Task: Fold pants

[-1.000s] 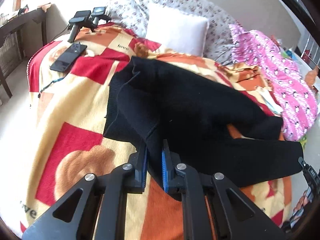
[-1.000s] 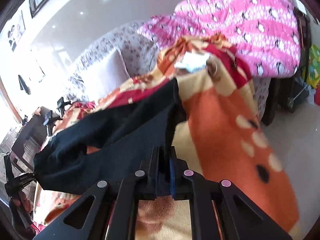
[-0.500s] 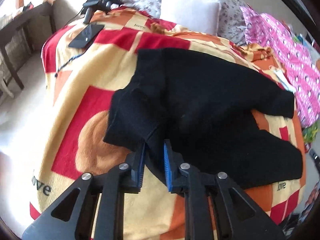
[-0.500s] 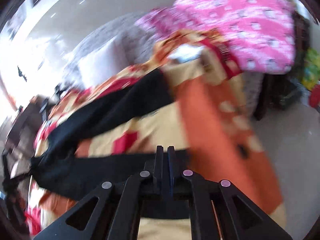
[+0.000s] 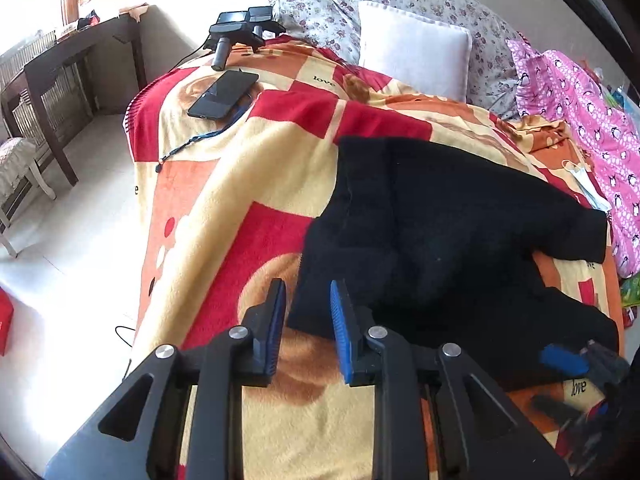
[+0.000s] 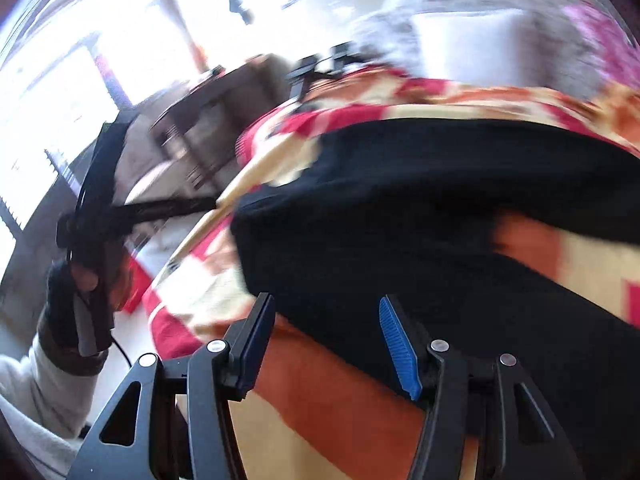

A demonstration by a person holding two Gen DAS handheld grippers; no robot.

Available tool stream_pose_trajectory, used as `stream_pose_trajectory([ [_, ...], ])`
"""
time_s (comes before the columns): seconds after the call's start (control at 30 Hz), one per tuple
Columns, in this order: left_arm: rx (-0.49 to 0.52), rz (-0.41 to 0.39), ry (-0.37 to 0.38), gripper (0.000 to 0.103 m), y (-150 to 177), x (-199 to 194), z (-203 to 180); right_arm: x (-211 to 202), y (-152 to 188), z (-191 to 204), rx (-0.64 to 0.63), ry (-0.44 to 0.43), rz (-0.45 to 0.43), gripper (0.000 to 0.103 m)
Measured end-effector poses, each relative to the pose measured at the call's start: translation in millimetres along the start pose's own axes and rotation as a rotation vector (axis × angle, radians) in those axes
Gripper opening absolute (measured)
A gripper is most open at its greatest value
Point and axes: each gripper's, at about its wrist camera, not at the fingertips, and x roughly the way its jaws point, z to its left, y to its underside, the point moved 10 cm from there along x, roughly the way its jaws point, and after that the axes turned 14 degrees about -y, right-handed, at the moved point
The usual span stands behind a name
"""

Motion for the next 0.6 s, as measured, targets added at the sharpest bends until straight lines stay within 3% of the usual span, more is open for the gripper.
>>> stream_pose_trajectory([
  [0.07,-0.003,0.006,-0.002,0.021,-2.1,4.7,1.7,26.5,-4.2,18.7,-0.054,-0.024,0.035,0.056],
  [0.2,-0.023,0.013,-0.007,0.023,-7.7,12.6,8.1,75.6,-2.2,43.3,-0.178,0.007,0.140,0.057],
  [0.3,-0.021,0.011,-0.007,0.023,-13.0,14.6,9.8,100.0,-9.2,22.5,-0.238,0.152,0.179,0.056],
  [0.33,-0.021,0.008,-0.006,0.023,-14.9,14.1,9.8,109.3,-11.3,12.5,-0.236,0.178,0.198,0.047],
  [0.43,-0.022,-0.013,-0.004,0.028,-22.7,8.3,12.0,111.7,-22.4,-1.4,-0.087,0.039,0.180,0.013],
  [0.53,-0.016,-0.044,-0.002,0.038,-29.3,0.8,10.5,90.6,-40.8,-9.6,0.044,-0.102,0.084,0.012],
  [0.6,-0.009,-0.058,-0.001,0.038,-31.0,-1.6,5.8,95.3,-36.8,-9.8,0.082,-0.142,0.093,0.012],
])
